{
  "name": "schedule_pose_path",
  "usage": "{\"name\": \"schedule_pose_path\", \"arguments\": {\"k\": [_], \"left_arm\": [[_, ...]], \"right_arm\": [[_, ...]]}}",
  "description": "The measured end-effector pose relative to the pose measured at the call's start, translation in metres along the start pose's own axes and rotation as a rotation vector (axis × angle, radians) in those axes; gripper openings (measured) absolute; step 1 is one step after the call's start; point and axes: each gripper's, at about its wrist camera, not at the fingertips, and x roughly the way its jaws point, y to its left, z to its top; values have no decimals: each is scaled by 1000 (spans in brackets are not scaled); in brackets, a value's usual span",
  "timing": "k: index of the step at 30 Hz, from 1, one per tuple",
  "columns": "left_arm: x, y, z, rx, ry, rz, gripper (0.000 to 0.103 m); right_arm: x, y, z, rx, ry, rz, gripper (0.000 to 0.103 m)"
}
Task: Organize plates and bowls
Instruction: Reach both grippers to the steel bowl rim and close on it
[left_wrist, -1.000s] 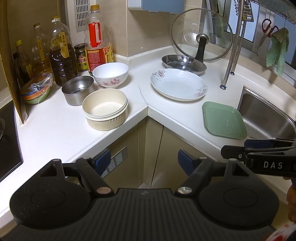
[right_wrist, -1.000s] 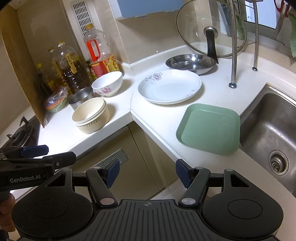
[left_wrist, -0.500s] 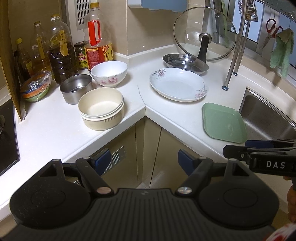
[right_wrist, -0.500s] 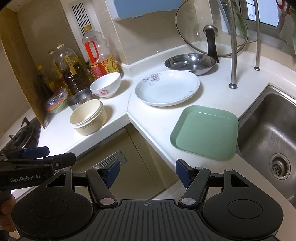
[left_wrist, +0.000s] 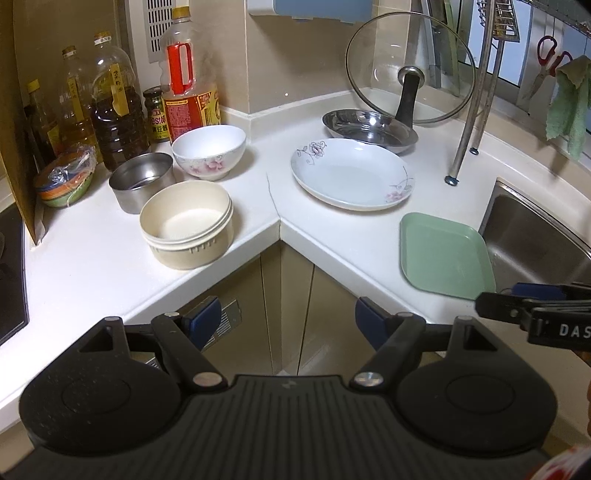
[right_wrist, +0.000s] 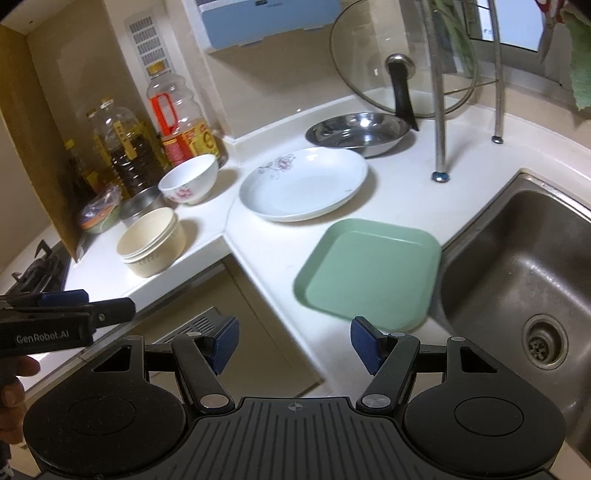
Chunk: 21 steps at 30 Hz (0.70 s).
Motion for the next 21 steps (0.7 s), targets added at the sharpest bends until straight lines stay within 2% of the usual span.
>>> {"name": "schedule_pose_path", "arguments": {"k": [10, 21], "left_arm": [[36, 4, 38, 37, -5, -45, 78], [116, 10, 132, 125, -45, -135, 78]], "right_arm": [[10, -22, 16, 55, -43, -53, 67], [58, -29, 77, 119, -145, -142, 67]]}}
